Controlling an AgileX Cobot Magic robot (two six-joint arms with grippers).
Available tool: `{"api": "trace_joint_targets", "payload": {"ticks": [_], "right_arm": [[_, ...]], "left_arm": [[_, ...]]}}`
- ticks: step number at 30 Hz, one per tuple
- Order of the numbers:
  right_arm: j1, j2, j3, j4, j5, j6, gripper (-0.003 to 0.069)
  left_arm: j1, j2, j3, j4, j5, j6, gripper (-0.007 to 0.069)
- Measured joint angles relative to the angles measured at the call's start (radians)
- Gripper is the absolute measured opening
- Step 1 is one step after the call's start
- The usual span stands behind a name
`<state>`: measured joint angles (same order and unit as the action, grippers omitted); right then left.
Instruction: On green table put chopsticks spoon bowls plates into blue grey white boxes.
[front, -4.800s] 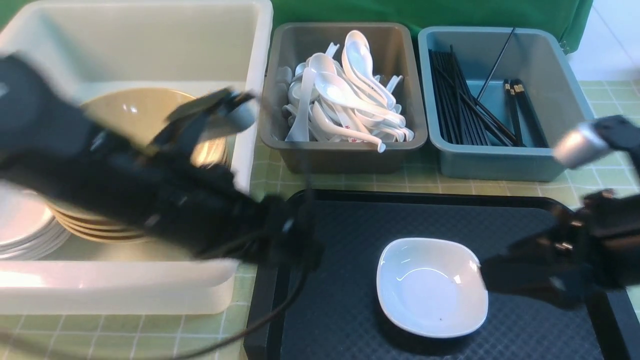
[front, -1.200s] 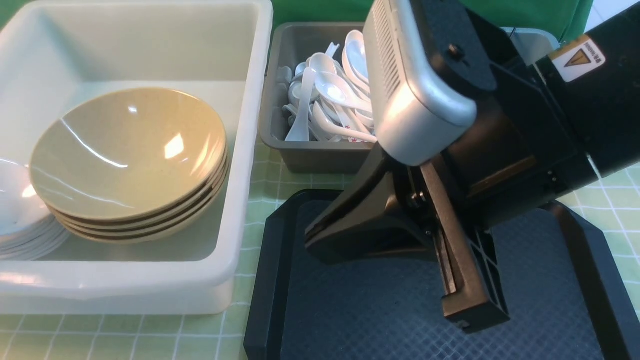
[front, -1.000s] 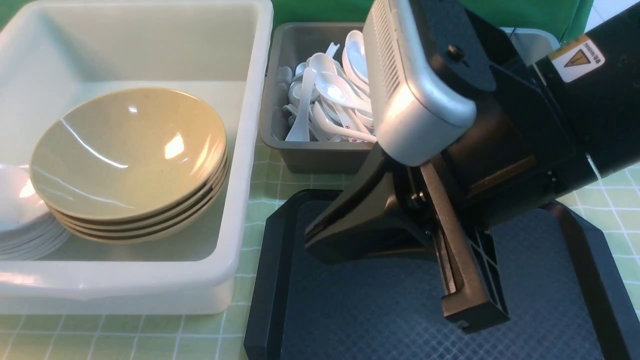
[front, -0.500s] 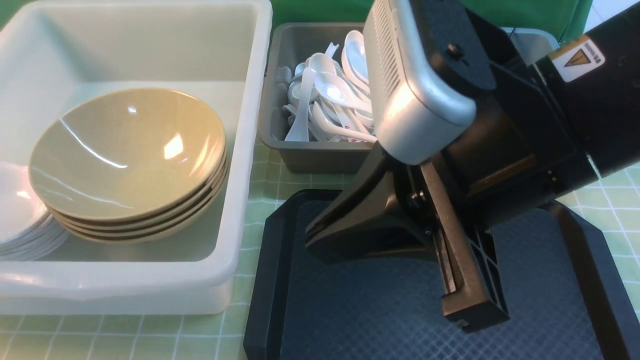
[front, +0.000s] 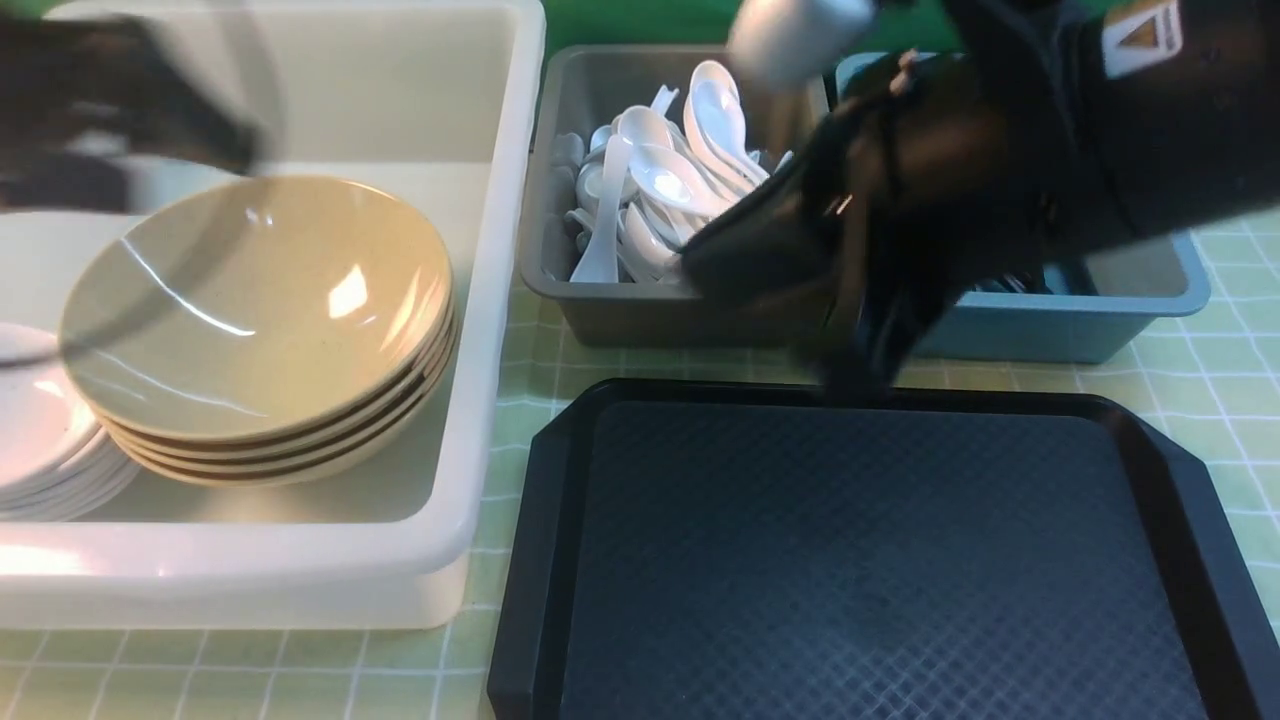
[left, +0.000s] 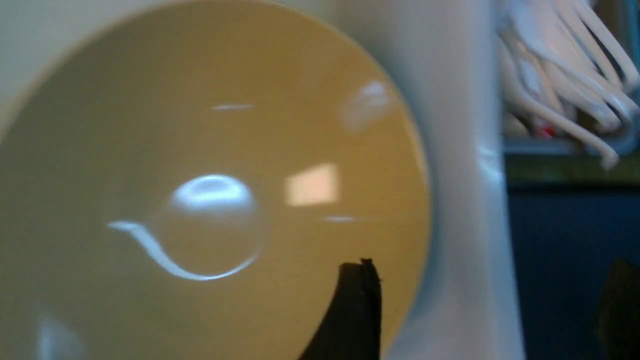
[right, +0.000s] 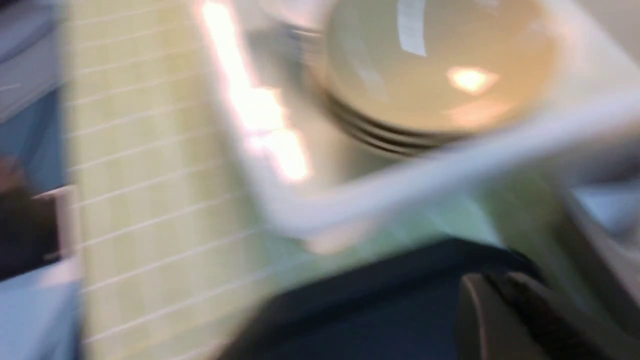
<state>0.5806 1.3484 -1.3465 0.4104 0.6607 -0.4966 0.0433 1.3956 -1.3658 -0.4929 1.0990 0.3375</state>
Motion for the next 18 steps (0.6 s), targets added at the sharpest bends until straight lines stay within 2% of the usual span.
{"api": "trace_joint_targets", "payload": {"ticks": [1,3,6,8,9,14,18], "right_arm": [[-0.008,0.0,0.0,-0.008,0.0,0.011,0.0047],[-0.104,-0.002,0.0,-0.094,0.008,0.143,0.0047],[-0.196,-0.021,0.001,-0.173,0.086,0.256,0.0047],[-0.221,-0.058,0.022,-0.23,0.158,0.319,0.0047],[-0.221,-0.083,0.041,-0.262,0.188,0.351,0.0047],[-0.187,-0.286,0.209,-0.41,0.195,0.497,0.0047],[-0.172,-0.521,0.403,-0.476,0.052,0.547,0.0047]], "left_arm": [[-0.017,0.0,0.0,0.0,0.0,0.007,0.048],[-0.084,0.0,0.002,0.0,0.002,0.02,0.035],[-0.134,-0.004,0.009,-0.023,0.013,0.028,0.0191],[-0.168,-0.013,0.019,-0.077,0.019,0.049,0.0062],[-0.185,-0.021,0.027,-0.107,0.019,0.064,0.0031],[-0.24,-0.093,0.084,-0.192,0.025,0.1,-0.0001],[-0.243,-0.2,0.186,-0.194,0.018,0.087,-0.0001]]}}
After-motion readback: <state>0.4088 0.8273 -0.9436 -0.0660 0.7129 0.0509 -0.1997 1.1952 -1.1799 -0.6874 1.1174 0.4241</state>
